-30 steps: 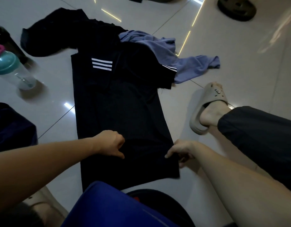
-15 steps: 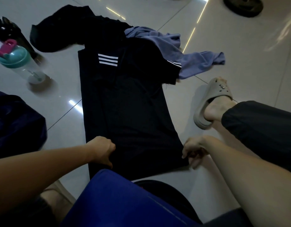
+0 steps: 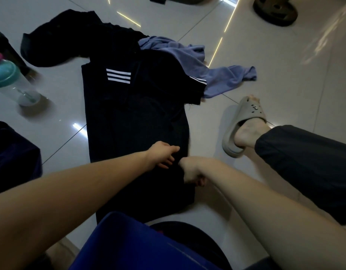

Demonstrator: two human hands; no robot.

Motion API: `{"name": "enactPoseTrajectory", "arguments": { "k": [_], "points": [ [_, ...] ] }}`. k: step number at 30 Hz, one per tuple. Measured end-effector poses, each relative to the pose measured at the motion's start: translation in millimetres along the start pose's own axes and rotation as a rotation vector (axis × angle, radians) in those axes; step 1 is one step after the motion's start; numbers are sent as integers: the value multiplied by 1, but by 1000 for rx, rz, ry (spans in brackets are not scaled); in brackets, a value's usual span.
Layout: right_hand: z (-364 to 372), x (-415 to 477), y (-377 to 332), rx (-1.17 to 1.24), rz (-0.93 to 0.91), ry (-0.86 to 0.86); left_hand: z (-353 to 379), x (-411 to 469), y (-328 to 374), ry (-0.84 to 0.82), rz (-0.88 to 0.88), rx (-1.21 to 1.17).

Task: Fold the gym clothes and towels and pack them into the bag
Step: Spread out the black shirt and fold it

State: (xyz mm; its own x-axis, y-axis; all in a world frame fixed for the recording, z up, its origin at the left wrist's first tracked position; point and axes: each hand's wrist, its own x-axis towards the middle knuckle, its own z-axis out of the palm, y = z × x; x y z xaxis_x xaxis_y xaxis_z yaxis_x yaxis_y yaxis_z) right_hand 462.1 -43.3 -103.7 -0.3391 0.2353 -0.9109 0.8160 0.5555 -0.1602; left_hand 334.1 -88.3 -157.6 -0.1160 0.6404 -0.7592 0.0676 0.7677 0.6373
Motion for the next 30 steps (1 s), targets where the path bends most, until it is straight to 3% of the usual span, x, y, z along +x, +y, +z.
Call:
{"name": "enactPoseTrajectory", "arguments": {
  "k": [5,9,16,21,26,30],
  "points": [
    [15,3,-35,-438,-35,-50,-1,7,2,6,-65,-84],
    [30,12,-35,-569,-74,5,-3,17,-7,64,-77,19],
    [47,27,-28,-616,-122,57,-9,23,-21,89,-147,-90],
    [13,29,-5,-163,-81,259,-17,21,-21,81,-137,17],
    [-63,54,52,354,86,584,-34,23,-10,43,-24,478],
    [-129,79,82,441,124,848,-60,38,15,272,177,751]
  ]
}}
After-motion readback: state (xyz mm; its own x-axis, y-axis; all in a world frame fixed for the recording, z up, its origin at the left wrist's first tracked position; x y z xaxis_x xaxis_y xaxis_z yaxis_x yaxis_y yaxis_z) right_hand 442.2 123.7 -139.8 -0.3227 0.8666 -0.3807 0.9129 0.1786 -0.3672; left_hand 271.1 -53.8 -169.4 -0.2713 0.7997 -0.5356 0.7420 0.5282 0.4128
